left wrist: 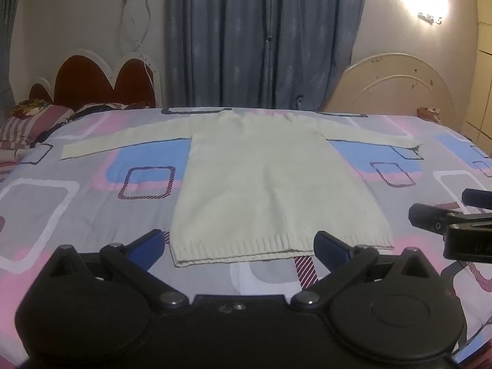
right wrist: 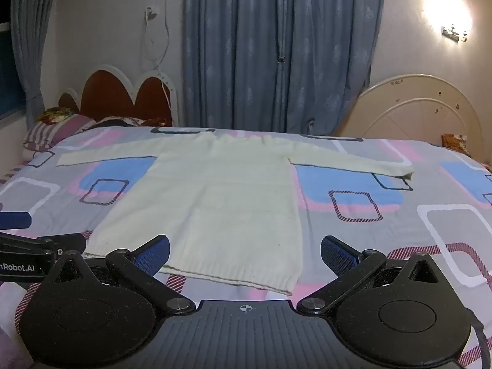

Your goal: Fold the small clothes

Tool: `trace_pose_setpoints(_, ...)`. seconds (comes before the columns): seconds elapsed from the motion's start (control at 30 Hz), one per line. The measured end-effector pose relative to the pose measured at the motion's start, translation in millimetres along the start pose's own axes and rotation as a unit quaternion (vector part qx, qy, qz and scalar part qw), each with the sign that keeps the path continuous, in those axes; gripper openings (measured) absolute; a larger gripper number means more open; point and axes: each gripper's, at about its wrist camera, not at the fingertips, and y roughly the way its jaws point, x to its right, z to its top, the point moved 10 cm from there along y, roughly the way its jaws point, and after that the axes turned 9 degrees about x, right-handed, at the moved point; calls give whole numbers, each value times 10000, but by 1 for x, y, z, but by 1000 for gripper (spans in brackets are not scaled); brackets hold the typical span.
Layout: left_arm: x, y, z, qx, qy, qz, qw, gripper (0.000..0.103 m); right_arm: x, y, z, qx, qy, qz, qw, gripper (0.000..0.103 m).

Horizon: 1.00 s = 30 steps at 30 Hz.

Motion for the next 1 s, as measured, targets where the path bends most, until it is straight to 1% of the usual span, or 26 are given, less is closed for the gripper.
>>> trace_pose_setpoints(0.1,1,0,2,31,-18,-1,10000,103,0,0,0,-3,16,-14,10000,103)
trace_pose_setpoints(0.27,-4,-1,-6,13,-58,-5,10000,103,1,-2,1,4,40,-63,10000,103)
trace_pose_setpoints(0.3,-4,-1,-6,-1,-62,-22,10000,103,-6,-2,3,5,39,-46,10000,103)
trace_pose_setpoints(0.4,-5,-1,-5,-9,-99,-58,9999,103,-7,-5,2,13,44,-15,10000,103)
trace_pose_setpoints(0.6,-3,1,-6,-30,-118,16,9999,103,-3,-2,0,13,41,-4,10000,103)
trace_pose_setpoints(1.0,-3,1,-4,-25,-114,41,9999,103,-4,-4,1,40,47,3,10000,103)
